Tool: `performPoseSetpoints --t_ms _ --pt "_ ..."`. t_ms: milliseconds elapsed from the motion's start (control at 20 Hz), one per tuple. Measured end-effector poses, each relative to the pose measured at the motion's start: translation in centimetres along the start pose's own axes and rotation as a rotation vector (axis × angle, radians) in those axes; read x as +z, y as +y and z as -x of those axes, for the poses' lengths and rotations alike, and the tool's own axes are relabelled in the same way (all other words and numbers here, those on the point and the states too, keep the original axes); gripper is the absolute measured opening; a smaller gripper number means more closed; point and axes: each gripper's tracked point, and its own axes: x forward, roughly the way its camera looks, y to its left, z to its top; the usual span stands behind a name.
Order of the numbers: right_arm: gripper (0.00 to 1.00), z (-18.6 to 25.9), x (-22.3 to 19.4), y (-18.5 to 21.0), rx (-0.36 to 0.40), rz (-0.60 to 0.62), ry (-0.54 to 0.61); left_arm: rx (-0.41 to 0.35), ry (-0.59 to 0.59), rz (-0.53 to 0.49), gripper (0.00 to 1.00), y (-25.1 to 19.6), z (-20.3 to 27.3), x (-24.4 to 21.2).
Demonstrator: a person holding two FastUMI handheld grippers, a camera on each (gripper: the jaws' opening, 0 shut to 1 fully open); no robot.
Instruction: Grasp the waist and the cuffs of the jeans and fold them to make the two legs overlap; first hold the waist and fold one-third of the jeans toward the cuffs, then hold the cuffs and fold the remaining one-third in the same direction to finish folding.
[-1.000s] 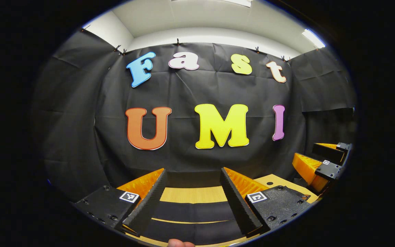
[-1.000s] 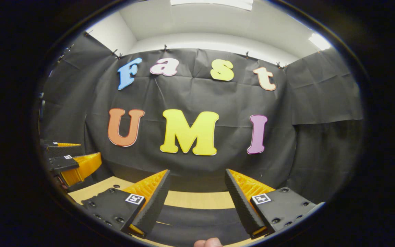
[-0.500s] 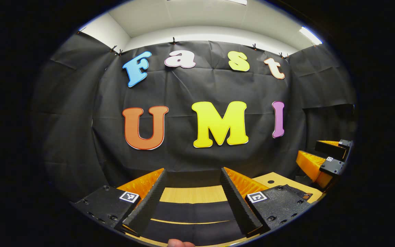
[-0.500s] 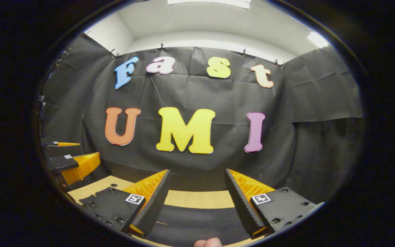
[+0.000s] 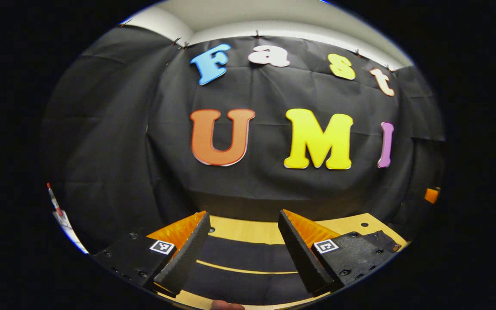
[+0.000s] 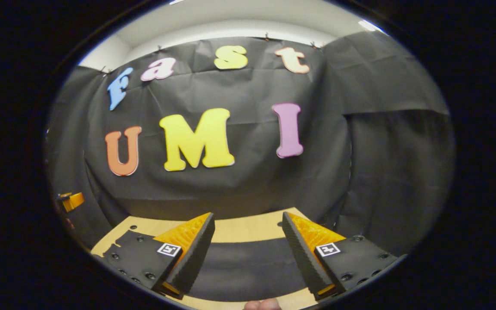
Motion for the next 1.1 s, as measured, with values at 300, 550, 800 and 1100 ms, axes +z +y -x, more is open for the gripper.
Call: performPoseSetpoints --t_ms 300,550,800,1100 --pt "0.98 -0.1 -7.4 -11.5 -0.091 -0.274 0.256 0.100 0.294 0.309 0.98 7.0 1.8 -10.7" --pt "0.98 0.2 -17.4 -17.6 -0.207 -0.746 0.493 0.252 0.574 0.752 0.99 8.7 5.8 -21.0" --pt "0.98 -1.0 -22.1 -18.9 -0.286 -0.954 0.566 0.402 0.636 1.099 0.99 9.8 7.7 -25.0" --pt "0.98 -4.0 -24.6 -20.2 -0.337 -0.995 0.617 0.463 0.635 1.200 0.99 12.1 4.9 -26.9"
